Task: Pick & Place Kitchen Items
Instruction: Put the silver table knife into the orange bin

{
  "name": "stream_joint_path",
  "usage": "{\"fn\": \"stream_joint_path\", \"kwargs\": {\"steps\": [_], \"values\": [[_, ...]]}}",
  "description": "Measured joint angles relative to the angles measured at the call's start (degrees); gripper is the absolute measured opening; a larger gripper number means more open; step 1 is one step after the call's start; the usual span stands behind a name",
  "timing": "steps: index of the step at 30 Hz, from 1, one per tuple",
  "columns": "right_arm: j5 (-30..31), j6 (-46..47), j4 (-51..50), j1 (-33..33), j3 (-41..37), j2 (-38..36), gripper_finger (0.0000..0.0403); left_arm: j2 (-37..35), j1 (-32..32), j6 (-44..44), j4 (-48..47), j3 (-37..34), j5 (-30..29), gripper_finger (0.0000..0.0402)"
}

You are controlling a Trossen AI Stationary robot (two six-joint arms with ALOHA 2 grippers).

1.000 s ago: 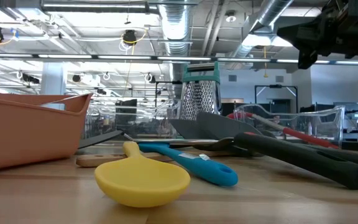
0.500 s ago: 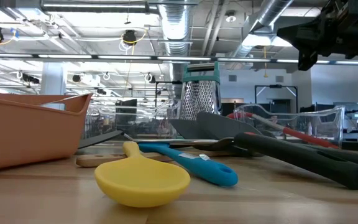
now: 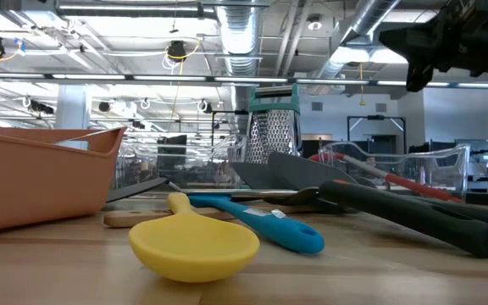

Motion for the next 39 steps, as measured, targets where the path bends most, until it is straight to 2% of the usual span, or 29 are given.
{"fn": "stream_joint_path", "kwargs": {"steps": [8,13,16,19,24,27,32,39], "values": [[0.2,2.8,1.3,0.1,0.0,1.2,0.0,-8.2,-4.3,8.9,2.5,-8.4,1.9,0.0],[4.6,5.8,2.0,0.1,0.9,4.6,0.0,-16.8,-4.8,10.3,2.6,-12.4,1.9,0.0],[4.9,5.9,2.0,0.2,3.0,8.4,0.0,-22.7,-4.7,13.3,5.1,-13.9,2.0,0.0],[4.9,5.4,1.1,0.2,6.8,14.0,0.0,-27.8,-4.7,22.3,11.9,-15.5,6.0,0.0],[4.7,3.3,-3.9,0.2,15.1,25.6,0.0,-33.3,-4.7,45.0,32.9,-20.1,16.8,0.0],[4.6,2.4,-8.6,0.3,19.7,32.0,0.0,-34.7,-4.7,52.2,39.9,-22.2,22.5,0.0],[3.1,2.3,-18.4,2.3,27.1,41.0,0.0,-34.2,-4.7,49.9,40.9,-23.8,22.9,0.0001],[-1.6,2.4,-24.1,6.7,35.9,49.3,0.0,-31.4,-4.7,47.9,41.6,-24.0,22.4,0.0001]]}}
